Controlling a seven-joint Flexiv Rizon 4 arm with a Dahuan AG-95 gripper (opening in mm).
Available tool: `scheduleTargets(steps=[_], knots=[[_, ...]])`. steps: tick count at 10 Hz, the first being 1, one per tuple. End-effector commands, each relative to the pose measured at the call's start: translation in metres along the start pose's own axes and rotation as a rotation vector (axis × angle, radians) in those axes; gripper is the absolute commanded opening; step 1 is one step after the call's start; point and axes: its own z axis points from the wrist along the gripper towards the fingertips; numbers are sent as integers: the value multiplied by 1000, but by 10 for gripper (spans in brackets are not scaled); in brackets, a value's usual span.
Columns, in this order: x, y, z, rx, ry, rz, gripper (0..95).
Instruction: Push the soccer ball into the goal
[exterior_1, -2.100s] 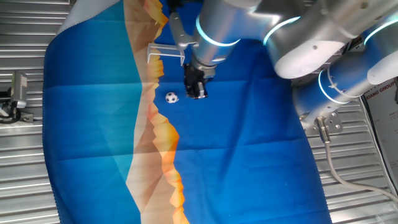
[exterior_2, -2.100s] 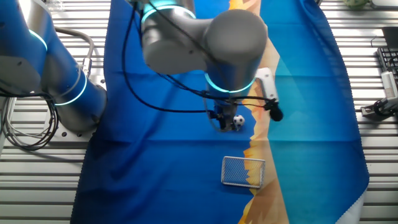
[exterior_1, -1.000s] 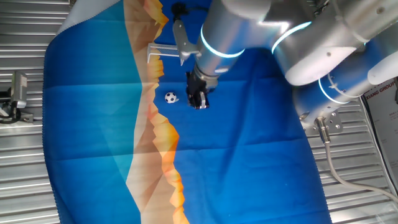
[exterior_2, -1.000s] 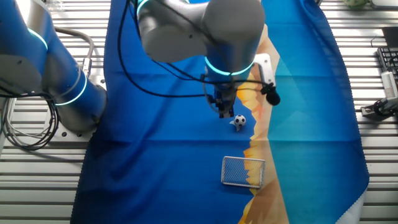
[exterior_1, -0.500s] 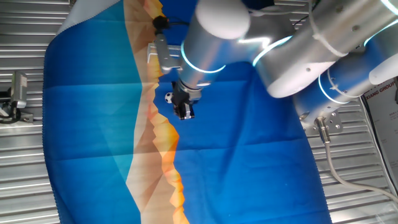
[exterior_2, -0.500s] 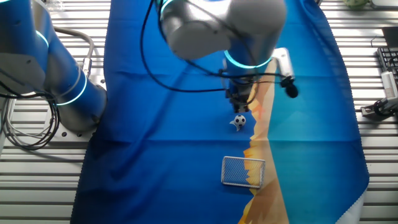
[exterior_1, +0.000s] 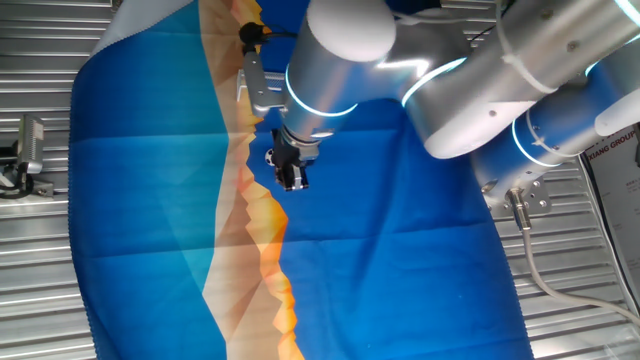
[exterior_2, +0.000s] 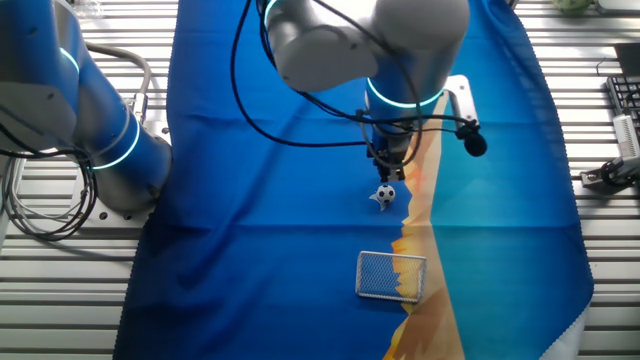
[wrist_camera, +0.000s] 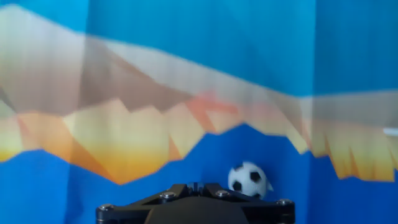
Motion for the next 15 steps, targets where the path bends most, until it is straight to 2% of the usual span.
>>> scheduleTargets(steps=[1, 7, 11, 13, 15], knots=[[-3, 0, 0, 0, -3, -1, 0], [-4, -4, 10, 2, -6, -3, 0], [-2, -7, 9, -3, -6, -3, 0], [0, -11, 7, -17, -7, -4, 0], [1, -13, 6, -14, -8, -5, 0]])
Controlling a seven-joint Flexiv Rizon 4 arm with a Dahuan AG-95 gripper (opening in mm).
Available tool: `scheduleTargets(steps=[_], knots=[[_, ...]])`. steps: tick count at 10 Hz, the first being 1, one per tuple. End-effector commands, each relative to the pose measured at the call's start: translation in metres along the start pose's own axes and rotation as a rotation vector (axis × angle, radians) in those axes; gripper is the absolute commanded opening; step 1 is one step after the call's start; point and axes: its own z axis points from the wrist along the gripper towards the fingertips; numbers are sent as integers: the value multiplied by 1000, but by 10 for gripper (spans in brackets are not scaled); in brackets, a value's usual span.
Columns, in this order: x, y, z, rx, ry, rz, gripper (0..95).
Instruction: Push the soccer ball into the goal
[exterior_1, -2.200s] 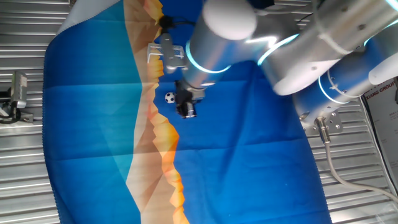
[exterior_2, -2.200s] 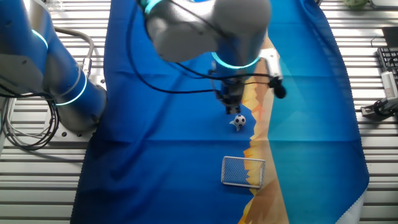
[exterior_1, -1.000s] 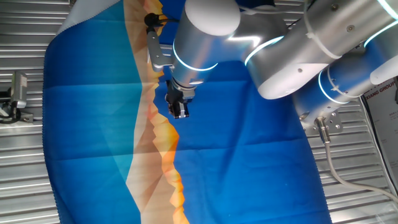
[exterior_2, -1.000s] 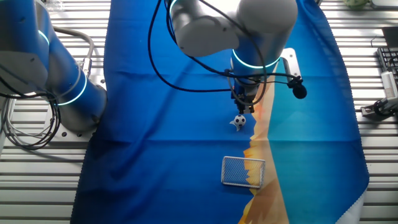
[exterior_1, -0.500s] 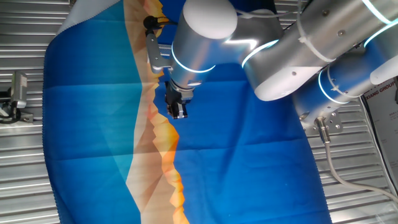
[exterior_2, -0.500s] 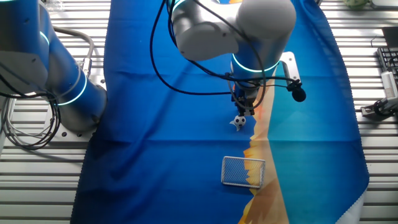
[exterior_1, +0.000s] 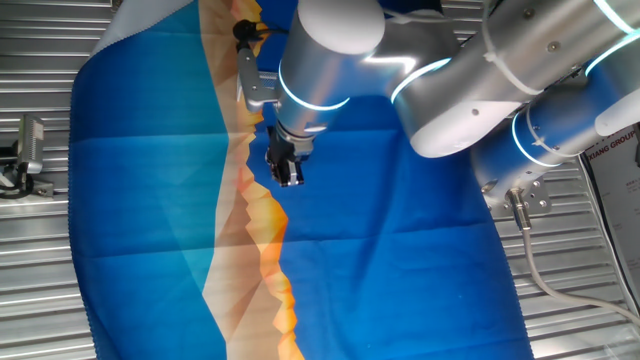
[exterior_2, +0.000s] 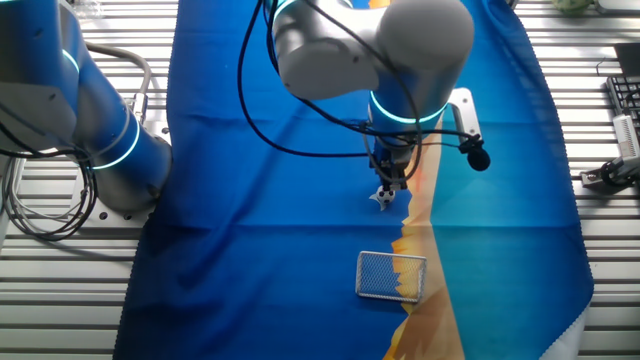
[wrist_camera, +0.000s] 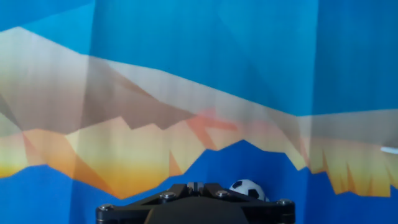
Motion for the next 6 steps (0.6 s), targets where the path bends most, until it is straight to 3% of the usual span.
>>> scheduleTargets(steps=[1, 6], knots=[[-1, 0, 1, 1, -3, 5, 0], [-1, 0, 2, -11, -7, 10, 0]])
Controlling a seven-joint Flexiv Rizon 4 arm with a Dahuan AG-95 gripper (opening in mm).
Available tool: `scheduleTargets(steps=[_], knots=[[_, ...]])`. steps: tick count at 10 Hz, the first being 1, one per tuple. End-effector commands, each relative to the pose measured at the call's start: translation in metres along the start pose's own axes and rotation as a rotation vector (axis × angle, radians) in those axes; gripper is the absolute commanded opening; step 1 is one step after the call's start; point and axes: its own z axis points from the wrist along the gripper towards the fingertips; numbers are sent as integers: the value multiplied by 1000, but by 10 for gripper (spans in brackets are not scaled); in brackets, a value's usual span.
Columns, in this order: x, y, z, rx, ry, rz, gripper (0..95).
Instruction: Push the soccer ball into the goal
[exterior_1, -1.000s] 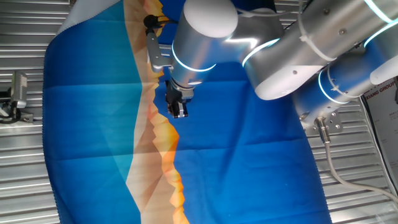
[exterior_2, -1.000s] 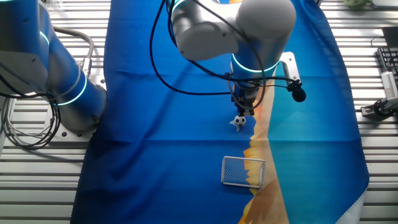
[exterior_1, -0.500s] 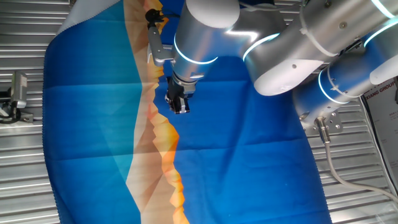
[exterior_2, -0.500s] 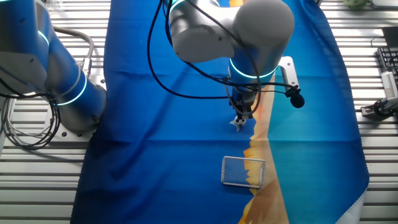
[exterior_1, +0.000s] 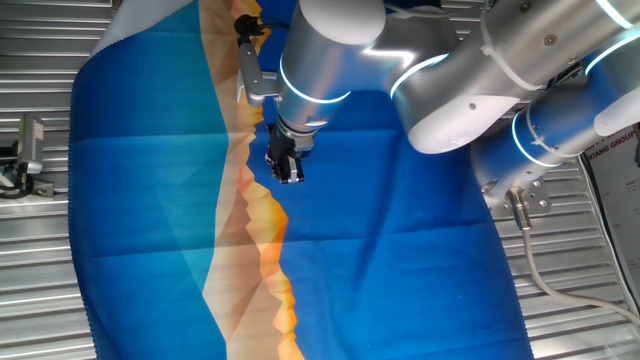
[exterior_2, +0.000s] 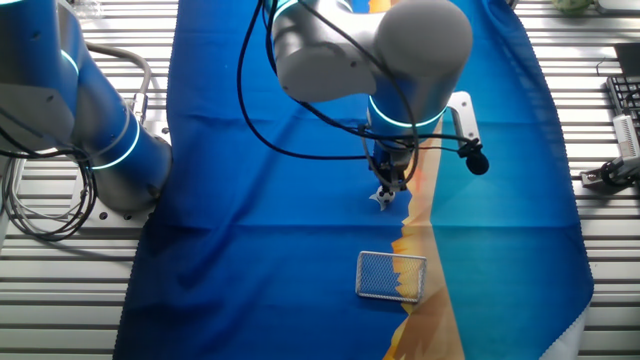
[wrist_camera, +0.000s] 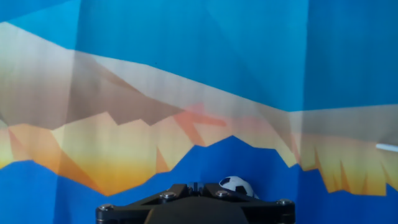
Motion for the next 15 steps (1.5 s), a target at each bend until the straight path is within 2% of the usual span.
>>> scheduleTargets(steps=[1, 10, 11, 12, 13, 15], knots=[[0, 1, -1, -24, -2, 14, 0], [0, 0, 0, -18, 1, 11, 0], [2, -4, 2, 15, -1, -27, 0], [10, -23, 9, 225, 15, -219, 0], [12, -32, 10, 269, 31, -258, 0], [8, -37, 4, 269, 37, -265, 0]])
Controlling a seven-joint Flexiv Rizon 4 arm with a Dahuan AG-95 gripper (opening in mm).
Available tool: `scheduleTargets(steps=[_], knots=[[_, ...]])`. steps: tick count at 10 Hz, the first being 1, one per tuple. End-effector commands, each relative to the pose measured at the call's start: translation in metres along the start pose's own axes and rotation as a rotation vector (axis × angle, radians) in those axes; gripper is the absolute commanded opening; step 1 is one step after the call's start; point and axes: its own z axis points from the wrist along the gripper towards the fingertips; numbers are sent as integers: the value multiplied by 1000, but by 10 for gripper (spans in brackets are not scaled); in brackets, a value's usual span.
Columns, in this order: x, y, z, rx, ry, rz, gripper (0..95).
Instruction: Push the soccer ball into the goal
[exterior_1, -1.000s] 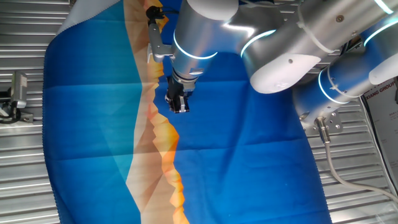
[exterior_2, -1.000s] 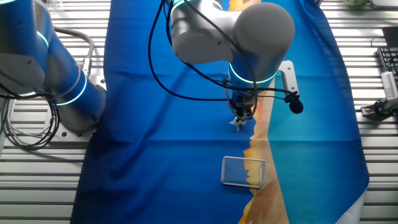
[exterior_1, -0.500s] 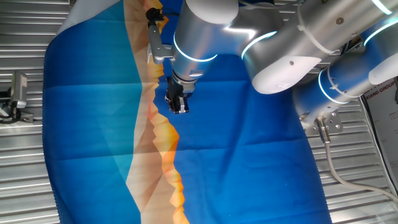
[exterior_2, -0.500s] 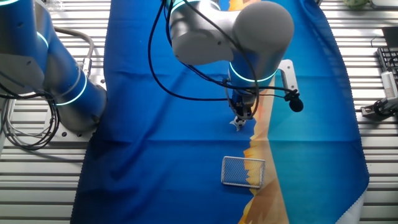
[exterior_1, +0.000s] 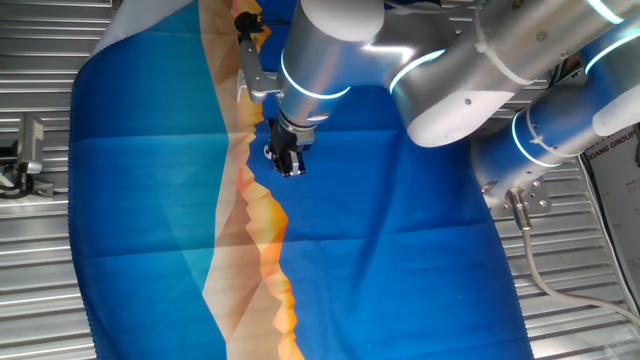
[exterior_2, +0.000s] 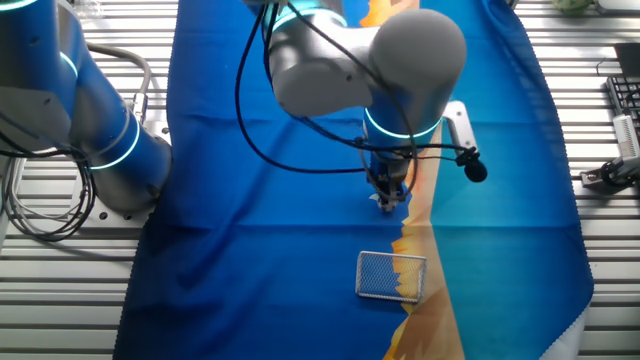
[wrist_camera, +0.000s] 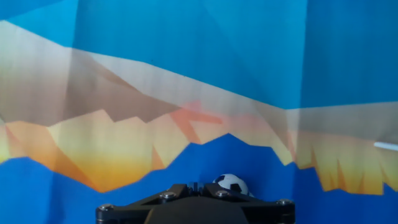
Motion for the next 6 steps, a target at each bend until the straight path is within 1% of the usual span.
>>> scheduleTargets(steps=[1, 4, 5, 6], knots=[[1, -14, -8, 188, 34, -178, 0], [-2, -14, -10, 172, 30, -178, 0], [-6, -16, -12, 153, 28, -169, 0], [-6, -16, -12, 136, 23, -158, 0]])
